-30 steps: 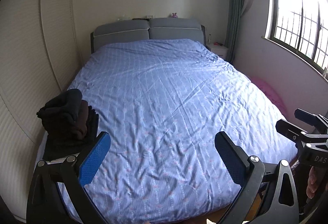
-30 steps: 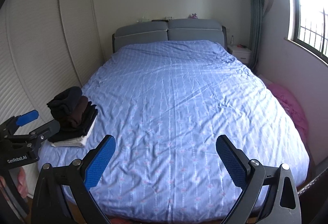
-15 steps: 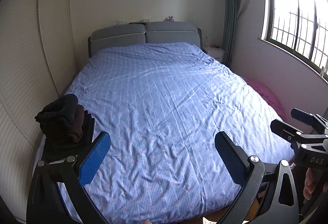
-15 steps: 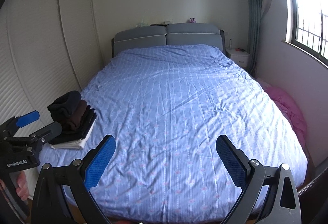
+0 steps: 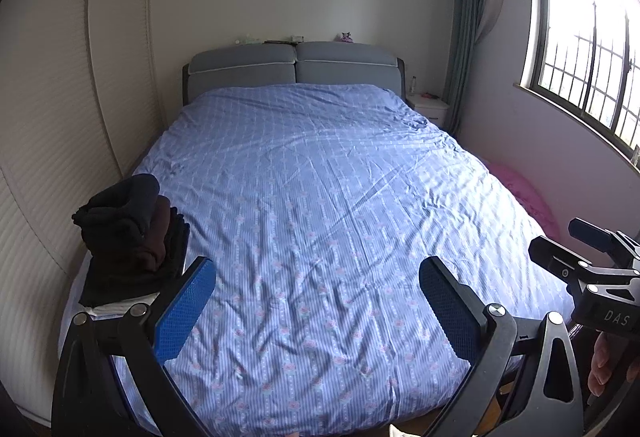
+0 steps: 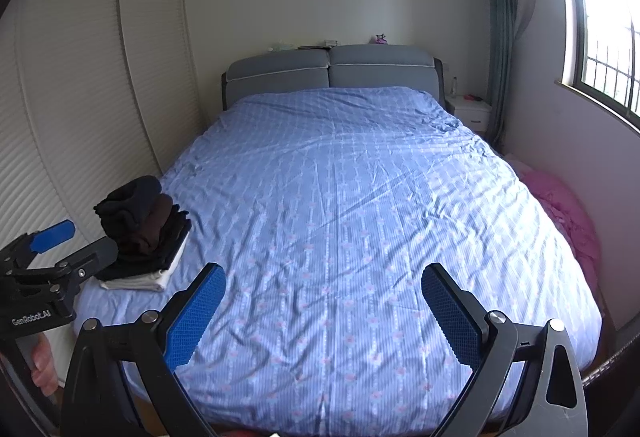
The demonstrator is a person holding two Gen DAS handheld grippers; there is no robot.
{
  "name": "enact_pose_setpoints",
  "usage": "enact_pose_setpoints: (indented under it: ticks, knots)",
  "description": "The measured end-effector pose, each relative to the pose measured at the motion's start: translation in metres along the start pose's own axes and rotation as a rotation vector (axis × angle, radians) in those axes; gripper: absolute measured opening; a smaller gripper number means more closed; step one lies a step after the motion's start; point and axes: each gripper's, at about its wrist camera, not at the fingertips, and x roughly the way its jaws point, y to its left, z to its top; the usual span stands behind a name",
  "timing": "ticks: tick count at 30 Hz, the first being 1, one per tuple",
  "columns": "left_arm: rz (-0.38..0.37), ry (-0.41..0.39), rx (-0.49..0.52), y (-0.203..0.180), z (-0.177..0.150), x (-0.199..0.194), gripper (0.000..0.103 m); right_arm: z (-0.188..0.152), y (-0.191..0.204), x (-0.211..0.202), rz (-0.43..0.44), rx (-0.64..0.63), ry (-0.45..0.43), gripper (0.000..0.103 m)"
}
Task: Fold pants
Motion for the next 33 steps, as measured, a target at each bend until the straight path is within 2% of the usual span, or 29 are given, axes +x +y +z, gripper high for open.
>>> enact_pose_setpoints:
  ticks: [33]
  knots:
    - [0.010, -0.001, -0.016, -0.0022, 0.0019, 0.0012, 0.103, 0.0023, -0.0041, 0.0031, 0.000, -0.012, 0.004, 0.099]
